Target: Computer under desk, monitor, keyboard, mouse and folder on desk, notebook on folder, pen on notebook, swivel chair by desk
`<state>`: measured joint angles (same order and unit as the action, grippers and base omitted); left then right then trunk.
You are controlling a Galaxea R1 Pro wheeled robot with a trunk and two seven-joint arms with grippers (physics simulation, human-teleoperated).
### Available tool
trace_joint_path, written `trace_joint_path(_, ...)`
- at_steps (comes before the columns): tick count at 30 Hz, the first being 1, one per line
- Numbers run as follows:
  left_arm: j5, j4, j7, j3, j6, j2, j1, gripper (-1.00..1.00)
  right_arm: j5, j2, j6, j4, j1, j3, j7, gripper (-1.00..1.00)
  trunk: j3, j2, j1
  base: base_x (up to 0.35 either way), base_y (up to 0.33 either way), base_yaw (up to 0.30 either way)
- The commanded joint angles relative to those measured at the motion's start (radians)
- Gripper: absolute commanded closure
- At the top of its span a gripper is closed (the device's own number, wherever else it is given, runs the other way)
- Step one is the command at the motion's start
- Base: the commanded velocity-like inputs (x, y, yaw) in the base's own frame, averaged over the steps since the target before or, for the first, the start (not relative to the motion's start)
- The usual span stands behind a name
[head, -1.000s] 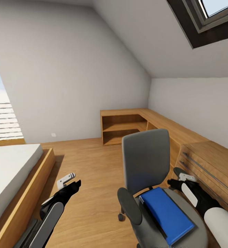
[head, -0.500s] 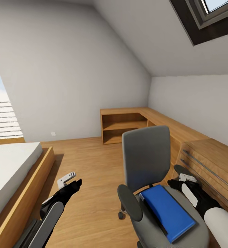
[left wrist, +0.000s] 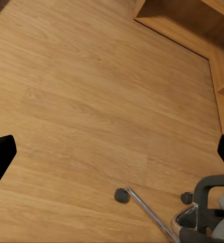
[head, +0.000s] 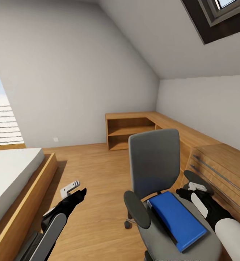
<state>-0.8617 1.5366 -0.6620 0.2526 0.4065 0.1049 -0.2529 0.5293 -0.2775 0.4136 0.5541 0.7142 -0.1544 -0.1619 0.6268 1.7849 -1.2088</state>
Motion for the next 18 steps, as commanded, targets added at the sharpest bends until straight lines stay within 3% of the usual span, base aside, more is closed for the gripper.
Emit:
trace_joint_path(1, -0.007, 0.009, -0.008, 0.002, 0.001, 0.001, 0.004, -1.00, 0.011, -0.002, 0.003, 0.002, 0.001, -0.008, -0.009, -1.00, 0.004, 0.008, -0.004, 0.000, 0.000, 0.000)
trace_joint_path(10, -0.007, 0.023, -0.008, 0.021, 0.003, 0.001, 0.017, -1.00, 0.012, -0.003, -0.002, 0.009, 0.001, -0.003, -0.003, -1.00, 0.033, 0.071, -0.038, 0.000, 0.000, 0.000)
trace_joint_path(18, -0.007, 0.023, -0.008, 0.022, 0.003, 0.001, 0.017, -1.00, 0.010, -0.014, -0.005, 0.016, 0.001, 0.024, 0.101, -1.00, 0.058, 0.127, -0.069, 0.000, 0.000, 0.000)
